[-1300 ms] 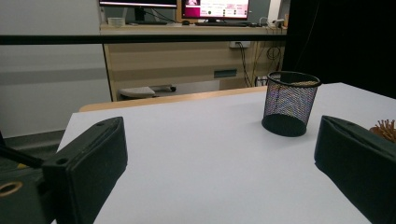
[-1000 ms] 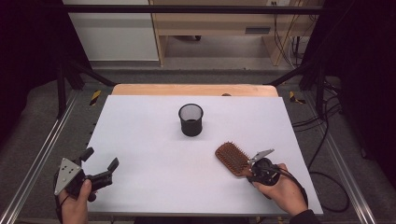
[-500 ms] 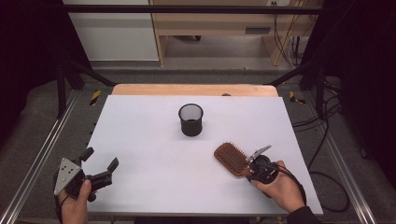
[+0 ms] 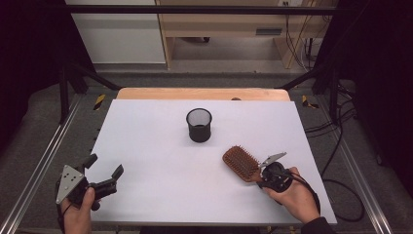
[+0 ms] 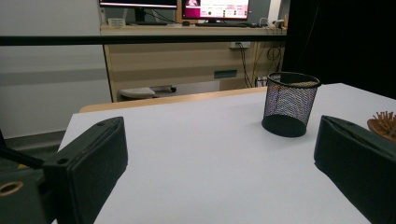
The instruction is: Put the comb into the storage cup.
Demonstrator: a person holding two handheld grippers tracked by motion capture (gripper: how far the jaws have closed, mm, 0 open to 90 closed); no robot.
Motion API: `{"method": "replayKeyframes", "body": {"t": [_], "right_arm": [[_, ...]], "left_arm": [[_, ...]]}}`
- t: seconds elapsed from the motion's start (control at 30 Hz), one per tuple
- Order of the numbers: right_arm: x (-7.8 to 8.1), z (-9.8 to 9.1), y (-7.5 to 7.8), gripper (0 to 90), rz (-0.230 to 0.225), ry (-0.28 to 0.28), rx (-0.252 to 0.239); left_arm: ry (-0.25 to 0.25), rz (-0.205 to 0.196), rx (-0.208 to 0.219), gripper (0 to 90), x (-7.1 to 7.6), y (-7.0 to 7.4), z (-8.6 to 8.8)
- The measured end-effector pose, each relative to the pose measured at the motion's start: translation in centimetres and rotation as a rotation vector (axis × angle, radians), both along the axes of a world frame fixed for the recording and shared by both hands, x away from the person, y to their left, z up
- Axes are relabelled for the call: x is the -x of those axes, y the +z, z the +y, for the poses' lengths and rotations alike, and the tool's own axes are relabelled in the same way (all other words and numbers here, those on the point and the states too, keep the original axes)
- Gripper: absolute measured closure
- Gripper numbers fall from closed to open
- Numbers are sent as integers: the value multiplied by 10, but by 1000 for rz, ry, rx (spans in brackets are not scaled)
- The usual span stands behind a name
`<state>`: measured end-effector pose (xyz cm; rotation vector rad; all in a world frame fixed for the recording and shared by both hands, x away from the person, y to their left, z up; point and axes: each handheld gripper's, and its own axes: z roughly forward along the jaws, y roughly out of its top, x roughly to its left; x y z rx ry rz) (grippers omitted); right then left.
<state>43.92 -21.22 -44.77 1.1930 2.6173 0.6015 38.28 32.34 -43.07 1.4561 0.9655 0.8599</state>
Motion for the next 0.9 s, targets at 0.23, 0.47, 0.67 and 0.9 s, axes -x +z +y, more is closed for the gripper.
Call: {"method": "replayKeyframes", "body": {"t": [0.23,0.47,0.67,0.9], "right_arm": [[1,2,19,730,-100,-10,-84],[3,6,32,730,-226,-28,-186],[3,11,31,730,-306,-48,-278],[4,20,31,730,-360,-22,-321]], "left_arm": [[-5,0,-1,30,1,0,-2],[-8,1,-6,30,1,0,-4],[-15,0,-7,30,3,1,-7],[-39,4,-17,30,3,2,-17]]}}
